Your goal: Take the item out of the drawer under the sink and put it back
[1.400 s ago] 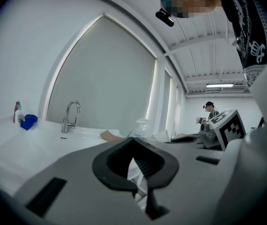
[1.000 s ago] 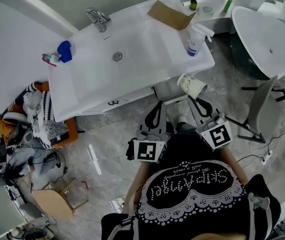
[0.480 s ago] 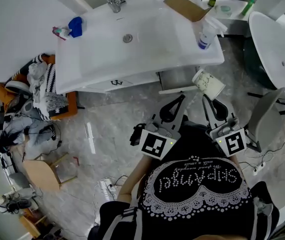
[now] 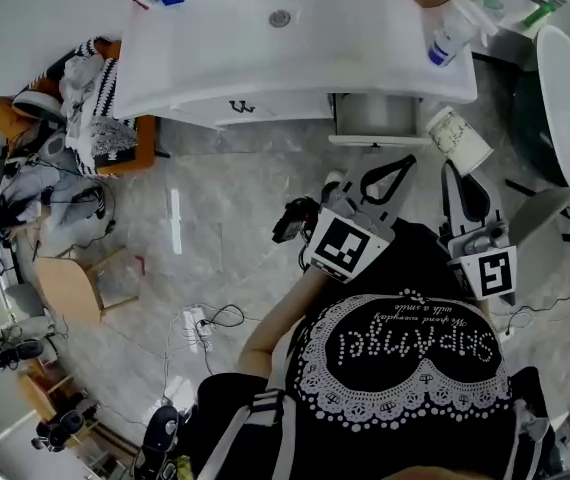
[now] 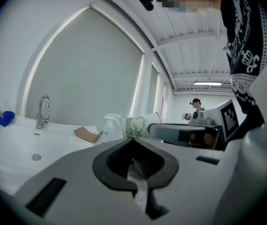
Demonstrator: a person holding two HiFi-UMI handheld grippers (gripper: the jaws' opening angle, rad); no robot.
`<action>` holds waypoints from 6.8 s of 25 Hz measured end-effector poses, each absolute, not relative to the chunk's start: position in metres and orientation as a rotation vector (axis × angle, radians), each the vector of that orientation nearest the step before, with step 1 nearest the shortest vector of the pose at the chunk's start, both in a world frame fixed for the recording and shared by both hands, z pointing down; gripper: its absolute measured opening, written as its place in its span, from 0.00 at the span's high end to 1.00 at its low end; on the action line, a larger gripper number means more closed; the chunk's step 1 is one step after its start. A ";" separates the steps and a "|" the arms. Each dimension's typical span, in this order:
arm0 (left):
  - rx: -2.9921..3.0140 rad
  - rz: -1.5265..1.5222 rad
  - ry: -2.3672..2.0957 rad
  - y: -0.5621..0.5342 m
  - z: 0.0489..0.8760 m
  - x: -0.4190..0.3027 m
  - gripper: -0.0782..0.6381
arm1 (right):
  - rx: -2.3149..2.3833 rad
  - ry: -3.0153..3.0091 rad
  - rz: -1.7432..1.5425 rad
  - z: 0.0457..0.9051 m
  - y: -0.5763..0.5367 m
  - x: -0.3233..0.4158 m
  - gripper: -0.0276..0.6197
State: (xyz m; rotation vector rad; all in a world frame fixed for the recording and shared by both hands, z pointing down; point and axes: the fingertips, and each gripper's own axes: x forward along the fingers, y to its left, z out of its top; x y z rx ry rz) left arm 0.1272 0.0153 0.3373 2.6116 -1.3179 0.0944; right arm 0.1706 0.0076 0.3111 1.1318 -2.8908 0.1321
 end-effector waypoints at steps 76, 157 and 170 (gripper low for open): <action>2.510 -0.040 -1.393 0.023 0.340 0.122 0.89 | 1.125 -2.901 0.170 0.314 0.021 0.183 0.92; 2.373 -0.032 -1.380 -0.009 0.348 -0.005 0.89 | 0.835 -2.373 -0.056 0.445 -0.021 0.098 0.92; 2.293 -0.040 -1.484 0.001 0.351 -0.021 0.89 | 0.617 -2.272 -0.102 0.505 -0.031 0.085 0.92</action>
